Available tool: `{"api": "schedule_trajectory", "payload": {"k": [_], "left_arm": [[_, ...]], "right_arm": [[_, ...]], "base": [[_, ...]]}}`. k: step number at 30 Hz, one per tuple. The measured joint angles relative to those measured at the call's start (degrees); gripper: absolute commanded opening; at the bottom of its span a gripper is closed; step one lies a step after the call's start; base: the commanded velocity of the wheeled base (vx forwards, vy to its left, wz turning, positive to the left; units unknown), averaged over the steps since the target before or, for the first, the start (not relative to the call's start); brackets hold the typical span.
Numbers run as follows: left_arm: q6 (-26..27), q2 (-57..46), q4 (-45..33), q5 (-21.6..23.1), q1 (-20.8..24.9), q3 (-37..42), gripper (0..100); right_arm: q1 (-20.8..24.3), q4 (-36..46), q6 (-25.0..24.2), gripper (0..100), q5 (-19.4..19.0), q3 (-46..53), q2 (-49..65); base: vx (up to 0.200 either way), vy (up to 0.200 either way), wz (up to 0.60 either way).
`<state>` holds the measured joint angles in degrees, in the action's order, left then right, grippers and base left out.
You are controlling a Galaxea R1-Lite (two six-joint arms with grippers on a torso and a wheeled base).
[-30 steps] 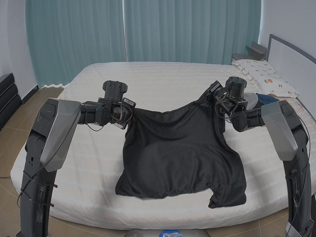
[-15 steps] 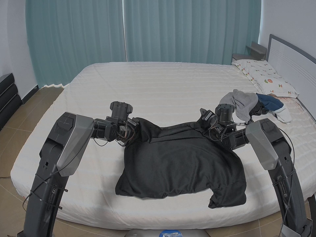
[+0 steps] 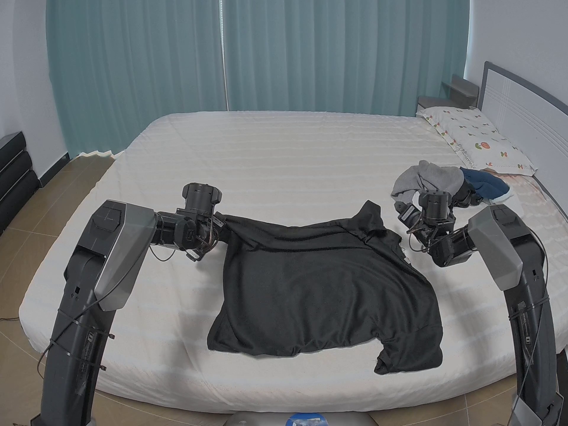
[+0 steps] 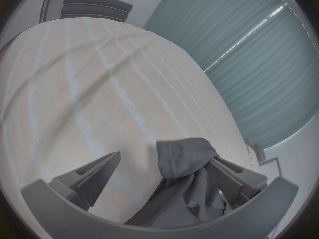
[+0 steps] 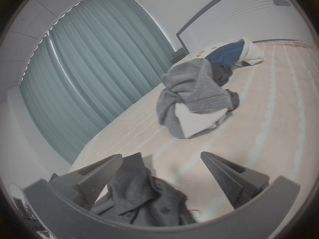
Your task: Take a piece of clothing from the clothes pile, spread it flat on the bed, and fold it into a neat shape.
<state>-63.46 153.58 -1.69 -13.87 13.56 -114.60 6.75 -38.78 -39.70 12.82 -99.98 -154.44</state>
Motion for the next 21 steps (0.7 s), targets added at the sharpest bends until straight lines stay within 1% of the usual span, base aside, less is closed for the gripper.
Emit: {"api": "schedule_trajectory", "payload": {"k": [3, 4, 7, 10, 14, 17, 19, 20, 21], "left_arm": [[-1.2, -1.3, -1.2, 3.0, -0.7, 0.2, 100], [-1.5, -1.7, -2.0, 4.6, -0.8, 0.3, 100], [-2.4, -3.7, -5.9, 11.4, -1.1, 1.1, 100], [-2.8, -5.7, -9.0, 15.4, -1.4, 1.9, 100], [-3.0, -8.2, -11.2, 18.5, -1.8, 4.0, 100], [-3.0, -10.2, -11.9, 20.2, -2.1, 7.0, 100], [-3.0, -11.6, -11.7, 21.2, -2.2, 9.7, 100], [-3.0, -12.9, -10.9, 22.0, -2.2, 12.8, 100], [-3.0, -13.4, -10.4, 22.4, -2.2, 14.1, 100]], "right_arm": [[-0.6, -0.7, -1.1, 100, -2.3, 6.0, 2.5], [-0.6, -1.1, -1.6, 100, -3.4, 8.4, 3.5], [-0.8, -2.5, -3.2, 100, -6.8, 15.6, 6.4], [-1.2, -4.2, -4.6, 100, -10.3, 23.4, 9.6], [-1.2, -6.7, -5.9, 100, -16.4, 34.0, 14.1], [-1.7, -8.7, -6.4, 100, -20.8, 41.7, 17.6], [-2.0, -9.7, -6.6, 100, -22.6, 45.5, 19.7], [-2.2, -10.4, -6.7, 100, -23.7, 48.2, 21.2], [-2.2, -10.7, -6.8, 100, -24.1, 49.2, 21.8]], "base": [[0.000, 0.000, 0.00], [0.000, 0.000, 0.00], [0.000, 0.000, 0.00], [0.000, 0.000, 0.00], [0.000, 0.000, 0.00], [0.000, 0.000, 0.00], [0.000, 0.000, 0.00], [0.000, 0.000, 0.00], [0.000, 0.000, 0.00]]}}
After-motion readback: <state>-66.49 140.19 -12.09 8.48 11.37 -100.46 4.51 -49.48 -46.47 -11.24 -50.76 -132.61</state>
